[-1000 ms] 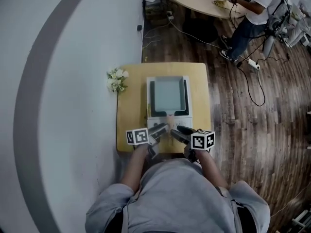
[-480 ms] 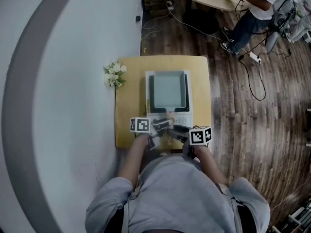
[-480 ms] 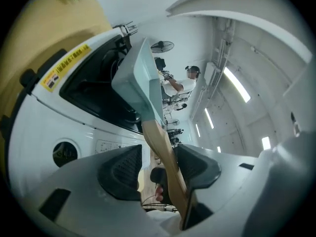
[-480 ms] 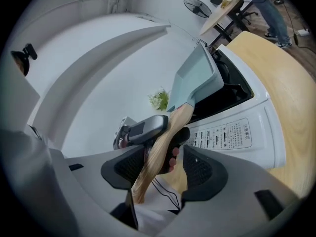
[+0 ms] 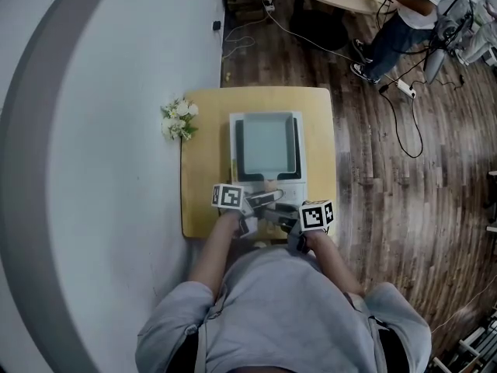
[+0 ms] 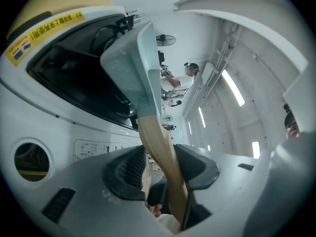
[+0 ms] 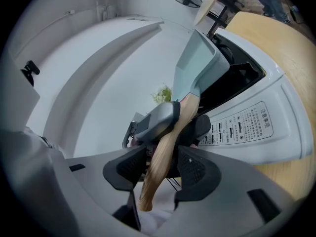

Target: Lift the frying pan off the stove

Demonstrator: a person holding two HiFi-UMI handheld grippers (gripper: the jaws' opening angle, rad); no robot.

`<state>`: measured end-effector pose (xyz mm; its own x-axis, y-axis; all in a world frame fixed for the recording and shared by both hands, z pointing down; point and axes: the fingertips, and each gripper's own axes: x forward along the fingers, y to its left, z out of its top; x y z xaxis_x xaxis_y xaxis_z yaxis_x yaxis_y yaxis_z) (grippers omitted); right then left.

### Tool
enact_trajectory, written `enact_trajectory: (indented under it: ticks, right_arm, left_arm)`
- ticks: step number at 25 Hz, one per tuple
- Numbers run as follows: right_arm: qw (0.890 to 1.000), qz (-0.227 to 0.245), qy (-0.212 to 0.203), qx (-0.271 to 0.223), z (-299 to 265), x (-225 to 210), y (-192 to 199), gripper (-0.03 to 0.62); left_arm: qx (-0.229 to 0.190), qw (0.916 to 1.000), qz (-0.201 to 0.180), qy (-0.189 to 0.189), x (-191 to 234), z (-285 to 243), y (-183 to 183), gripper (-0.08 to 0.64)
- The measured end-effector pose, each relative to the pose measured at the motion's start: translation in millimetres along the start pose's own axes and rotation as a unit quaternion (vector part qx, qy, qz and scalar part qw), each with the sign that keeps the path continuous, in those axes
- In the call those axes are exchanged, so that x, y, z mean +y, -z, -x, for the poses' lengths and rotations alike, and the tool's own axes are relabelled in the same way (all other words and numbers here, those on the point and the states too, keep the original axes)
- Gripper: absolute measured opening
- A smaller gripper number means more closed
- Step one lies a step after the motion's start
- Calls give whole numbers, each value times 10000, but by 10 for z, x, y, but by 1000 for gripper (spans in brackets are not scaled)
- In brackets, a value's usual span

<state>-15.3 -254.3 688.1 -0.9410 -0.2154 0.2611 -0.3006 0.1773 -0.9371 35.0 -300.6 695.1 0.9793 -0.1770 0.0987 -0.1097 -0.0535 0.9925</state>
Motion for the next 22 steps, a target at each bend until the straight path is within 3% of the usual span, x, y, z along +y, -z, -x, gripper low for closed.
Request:
enact_trajectory:
  ticks: [1,3,7,22]
  right_arm:
    - [10000,-64,-53,-45,-8,13,-16,146]
    - [9995,-191,-141,-187,-19,51,-56,128]
    - [9990,-241,-186,-340,-19,45,-68,123]
    - [9991,360,-209,-121,48,319,164,124]
  left_arm:
    - [5,10000,17,16,-3,-6,-1,178]
    - [-24,10000,38,33,-8,-5,-12,147]
    - [-61,9998,-163,-108,-2,2,-15,143]
    - [-118,9937,-1031,-429,-321,126,191,143]
